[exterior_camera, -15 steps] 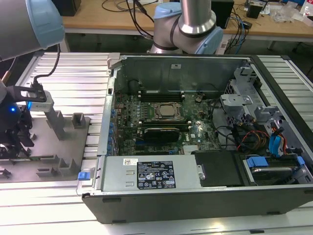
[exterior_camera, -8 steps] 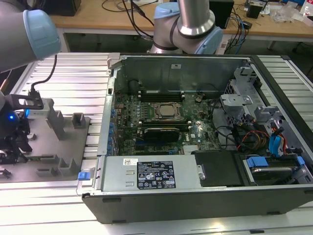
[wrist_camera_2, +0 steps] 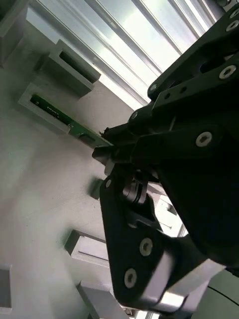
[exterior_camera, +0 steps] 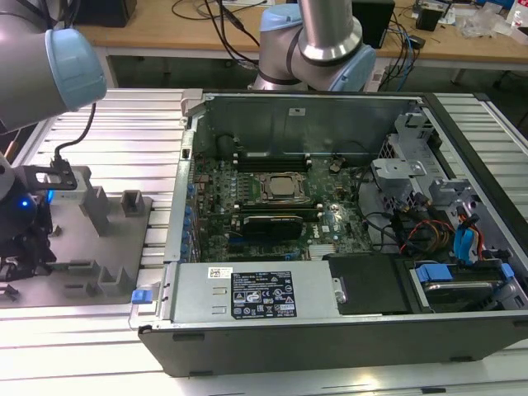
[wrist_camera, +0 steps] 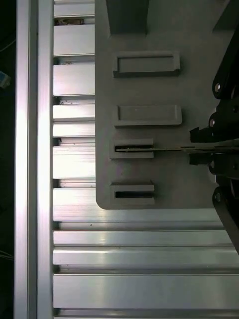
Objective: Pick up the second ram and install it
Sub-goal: 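Pick up the second ram and move it above second insertion slot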
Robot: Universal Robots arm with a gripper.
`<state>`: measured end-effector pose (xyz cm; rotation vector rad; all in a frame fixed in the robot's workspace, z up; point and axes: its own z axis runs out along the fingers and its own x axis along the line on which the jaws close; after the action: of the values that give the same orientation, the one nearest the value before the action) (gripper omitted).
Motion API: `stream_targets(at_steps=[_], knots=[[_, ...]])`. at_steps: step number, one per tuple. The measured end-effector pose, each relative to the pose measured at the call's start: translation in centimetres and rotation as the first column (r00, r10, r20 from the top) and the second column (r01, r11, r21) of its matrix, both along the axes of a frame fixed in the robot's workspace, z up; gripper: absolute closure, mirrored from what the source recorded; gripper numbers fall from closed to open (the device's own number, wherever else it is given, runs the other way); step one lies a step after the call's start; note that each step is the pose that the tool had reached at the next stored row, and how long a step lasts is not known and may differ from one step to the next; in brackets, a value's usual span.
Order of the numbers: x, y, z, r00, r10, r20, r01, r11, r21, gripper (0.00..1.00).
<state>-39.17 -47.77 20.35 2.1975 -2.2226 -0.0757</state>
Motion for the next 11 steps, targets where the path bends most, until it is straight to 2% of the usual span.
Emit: stream_targets(at_steps=[2, 11], knots=[[0.0, 0.0, 0.0, 1.0, 0.0, 0.0, 0.0, 1.0, 0.0, 0.87], [0.0, 0.0, -0.02, 1.0, 0.0, 0.0, 0.0, 1.0, 0.0, 0.87]])
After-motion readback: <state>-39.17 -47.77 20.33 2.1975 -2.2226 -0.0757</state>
